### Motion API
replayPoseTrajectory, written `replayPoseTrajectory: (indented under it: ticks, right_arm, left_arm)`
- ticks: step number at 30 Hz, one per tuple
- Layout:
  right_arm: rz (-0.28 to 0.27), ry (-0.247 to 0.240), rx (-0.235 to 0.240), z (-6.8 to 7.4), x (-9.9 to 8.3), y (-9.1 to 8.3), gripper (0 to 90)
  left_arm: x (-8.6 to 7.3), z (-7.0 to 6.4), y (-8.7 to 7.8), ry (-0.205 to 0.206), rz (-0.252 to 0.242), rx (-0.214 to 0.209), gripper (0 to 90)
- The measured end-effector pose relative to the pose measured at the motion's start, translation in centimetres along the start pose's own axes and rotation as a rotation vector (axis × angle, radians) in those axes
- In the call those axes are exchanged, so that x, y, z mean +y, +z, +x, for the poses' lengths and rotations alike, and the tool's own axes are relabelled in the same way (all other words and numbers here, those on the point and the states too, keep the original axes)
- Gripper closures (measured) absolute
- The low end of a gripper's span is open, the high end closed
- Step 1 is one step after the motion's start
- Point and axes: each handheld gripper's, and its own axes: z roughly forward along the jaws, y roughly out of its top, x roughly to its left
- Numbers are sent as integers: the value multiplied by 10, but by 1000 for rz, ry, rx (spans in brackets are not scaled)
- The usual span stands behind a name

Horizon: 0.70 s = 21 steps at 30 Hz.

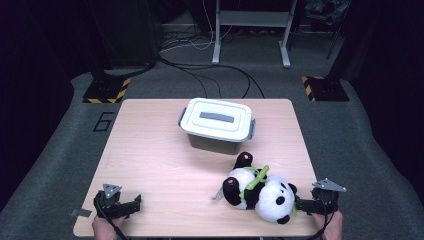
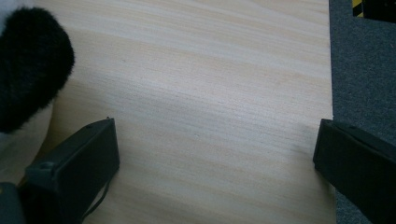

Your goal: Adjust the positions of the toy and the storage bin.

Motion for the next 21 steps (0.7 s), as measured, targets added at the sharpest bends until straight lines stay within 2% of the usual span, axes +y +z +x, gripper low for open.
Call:
replayPoseTrajectory:
  ticks: [13,17,21]
  right_arm:
    - [0,-4,2,0,0,0,0]
    - [0,-5,2,0,0,0,0]
    - [-1,-4,3,0,0,0,0]
  left_arm:
    - [2,-2,0,8,9,-4,5]
    - [3,-5,0,23,6,-13,20]
    - [4,-10,0,35,12,-46,20]
